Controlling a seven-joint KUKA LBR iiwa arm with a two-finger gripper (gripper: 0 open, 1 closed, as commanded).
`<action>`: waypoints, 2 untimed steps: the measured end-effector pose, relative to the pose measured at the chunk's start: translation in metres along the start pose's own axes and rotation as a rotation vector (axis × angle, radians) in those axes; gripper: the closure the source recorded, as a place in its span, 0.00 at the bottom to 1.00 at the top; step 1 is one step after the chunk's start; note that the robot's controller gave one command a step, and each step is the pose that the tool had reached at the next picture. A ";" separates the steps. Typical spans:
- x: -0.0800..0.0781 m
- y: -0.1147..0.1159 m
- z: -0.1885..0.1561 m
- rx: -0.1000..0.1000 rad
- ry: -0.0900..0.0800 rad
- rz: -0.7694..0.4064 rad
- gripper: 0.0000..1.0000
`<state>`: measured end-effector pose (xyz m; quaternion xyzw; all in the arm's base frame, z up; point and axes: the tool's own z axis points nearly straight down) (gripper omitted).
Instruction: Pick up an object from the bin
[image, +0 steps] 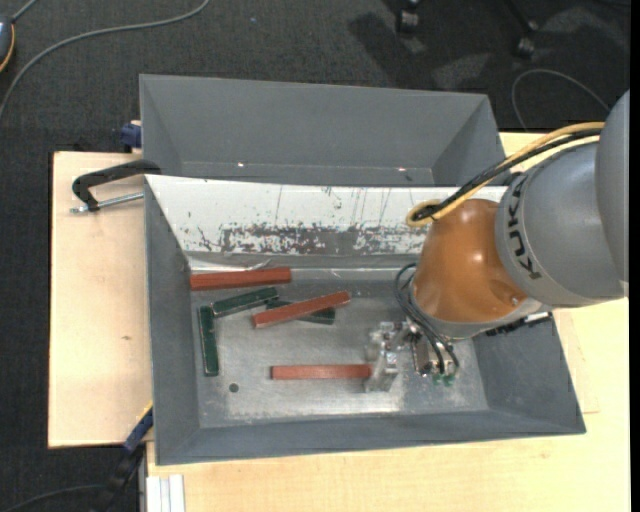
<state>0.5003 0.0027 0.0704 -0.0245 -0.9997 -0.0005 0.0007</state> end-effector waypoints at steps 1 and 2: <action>-0.021 0.022 -0.115 -0.001 -0.016 -0.008 1.00; -0.042 0.013 -0.187 0.000 -0.018 -0.006 1.00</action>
Offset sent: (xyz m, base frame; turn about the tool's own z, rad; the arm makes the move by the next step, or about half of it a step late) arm 0.0184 0.0191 0.1093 -0.0060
